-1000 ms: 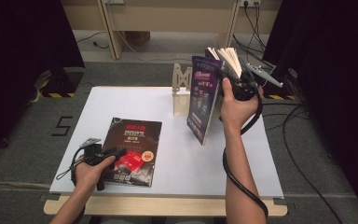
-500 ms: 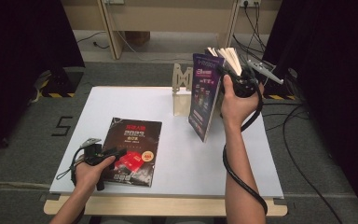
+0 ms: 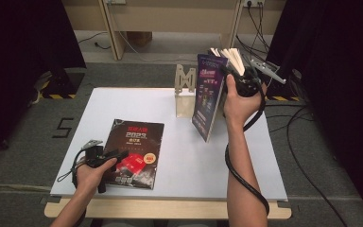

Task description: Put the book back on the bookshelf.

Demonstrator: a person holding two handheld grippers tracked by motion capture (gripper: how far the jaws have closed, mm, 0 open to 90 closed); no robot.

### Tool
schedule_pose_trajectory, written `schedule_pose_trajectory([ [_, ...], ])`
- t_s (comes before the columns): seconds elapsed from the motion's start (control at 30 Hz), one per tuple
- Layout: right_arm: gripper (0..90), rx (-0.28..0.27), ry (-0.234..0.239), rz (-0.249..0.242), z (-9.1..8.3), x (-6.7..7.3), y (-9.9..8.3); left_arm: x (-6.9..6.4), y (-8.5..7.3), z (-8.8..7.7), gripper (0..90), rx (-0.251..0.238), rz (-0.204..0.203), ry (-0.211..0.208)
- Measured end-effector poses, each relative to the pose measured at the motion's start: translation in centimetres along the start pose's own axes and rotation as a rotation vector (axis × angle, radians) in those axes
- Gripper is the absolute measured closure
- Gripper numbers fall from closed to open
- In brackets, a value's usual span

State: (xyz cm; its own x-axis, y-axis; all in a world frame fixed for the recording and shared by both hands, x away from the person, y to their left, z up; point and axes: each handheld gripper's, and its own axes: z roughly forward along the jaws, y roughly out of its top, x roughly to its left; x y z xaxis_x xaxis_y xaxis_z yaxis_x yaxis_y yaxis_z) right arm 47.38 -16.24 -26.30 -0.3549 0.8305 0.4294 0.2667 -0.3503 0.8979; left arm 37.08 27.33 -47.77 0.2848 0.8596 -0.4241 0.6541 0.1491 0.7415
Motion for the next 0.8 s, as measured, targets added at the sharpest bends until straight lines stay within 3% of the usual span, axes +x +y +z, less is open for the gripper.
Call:
schedule_pose_trajectory([
  [0.8,83.3,-0.009,-0.041,0.012,1.1,-1.1,0.5,0.3,0.1,0.0,43.2,-0.005,-0.013,0.006],
])
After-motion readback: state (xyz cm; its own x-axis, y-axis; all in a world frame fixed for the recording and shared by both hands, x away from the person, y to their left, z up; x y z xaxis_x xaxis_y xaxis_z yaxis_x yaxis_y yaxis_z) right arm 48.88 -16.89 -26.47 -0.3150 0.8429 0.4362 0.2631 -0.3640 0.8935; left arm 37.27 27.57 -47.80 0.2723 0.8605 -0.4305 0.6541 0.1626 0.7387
